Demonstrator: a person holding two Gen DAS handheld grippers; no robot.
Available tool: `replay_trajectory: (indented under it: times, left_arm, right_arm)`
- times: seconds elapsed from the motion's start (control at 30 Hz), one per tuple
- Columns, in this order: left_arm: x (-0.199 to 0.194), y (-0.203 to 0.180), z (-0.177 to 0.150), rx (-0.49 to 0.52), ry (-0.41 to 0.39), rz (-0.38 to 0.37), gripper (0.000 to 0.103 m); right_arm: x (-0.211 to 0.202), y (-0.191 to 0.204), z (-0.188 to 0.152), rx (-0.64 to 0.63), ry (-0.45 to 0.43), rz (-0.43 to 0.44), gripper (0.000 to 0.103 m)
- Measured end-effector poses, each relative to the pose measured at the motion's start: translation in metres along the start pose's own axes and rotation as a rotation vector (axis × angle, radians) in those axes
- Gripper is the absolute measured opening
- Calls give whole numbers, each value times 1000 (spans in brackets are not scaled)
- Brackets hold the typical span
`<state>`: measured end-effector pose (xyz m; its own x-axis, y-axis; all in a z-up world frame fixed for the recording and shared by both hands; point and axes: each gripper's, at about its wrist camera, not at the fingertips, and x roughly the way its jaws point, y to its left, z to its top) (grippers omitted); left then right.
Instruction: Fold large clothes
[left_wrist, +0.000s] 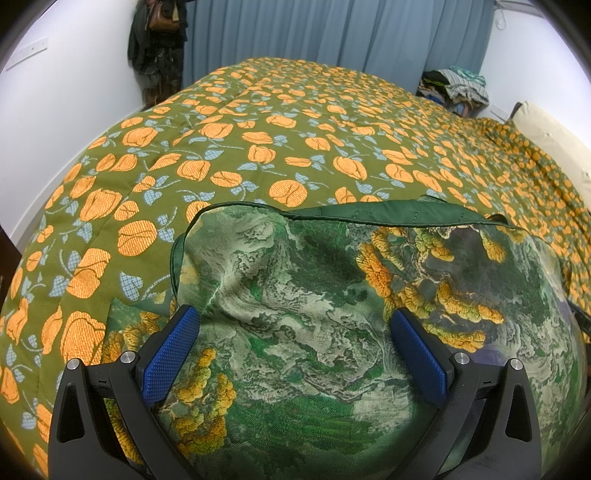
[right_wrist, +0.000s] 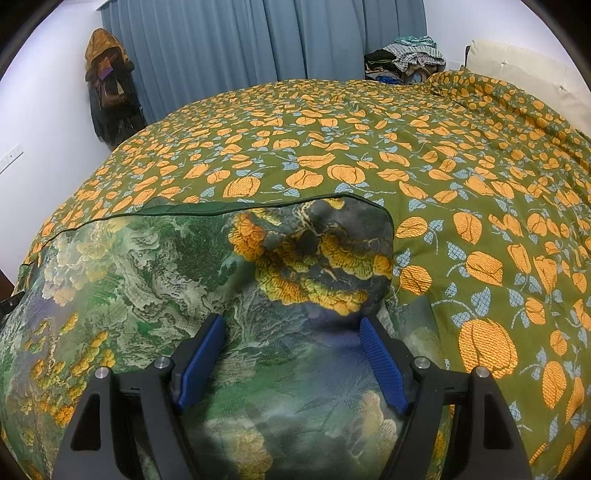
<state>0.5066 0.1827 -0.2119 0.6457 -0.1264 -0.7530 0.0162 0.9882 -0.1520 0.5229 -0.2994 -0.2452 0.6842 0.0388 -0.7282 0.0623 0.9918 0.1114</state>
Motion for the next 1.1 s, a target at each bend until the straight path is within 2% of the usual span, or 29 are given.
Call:
replay_trajectory:
  times: [1.1]
  left_arm:
    - [0, 1, -1, -1, -1, 0, 103]
  right_arm:
    - [-1, 2, 2, -3, -2, 3, 77]
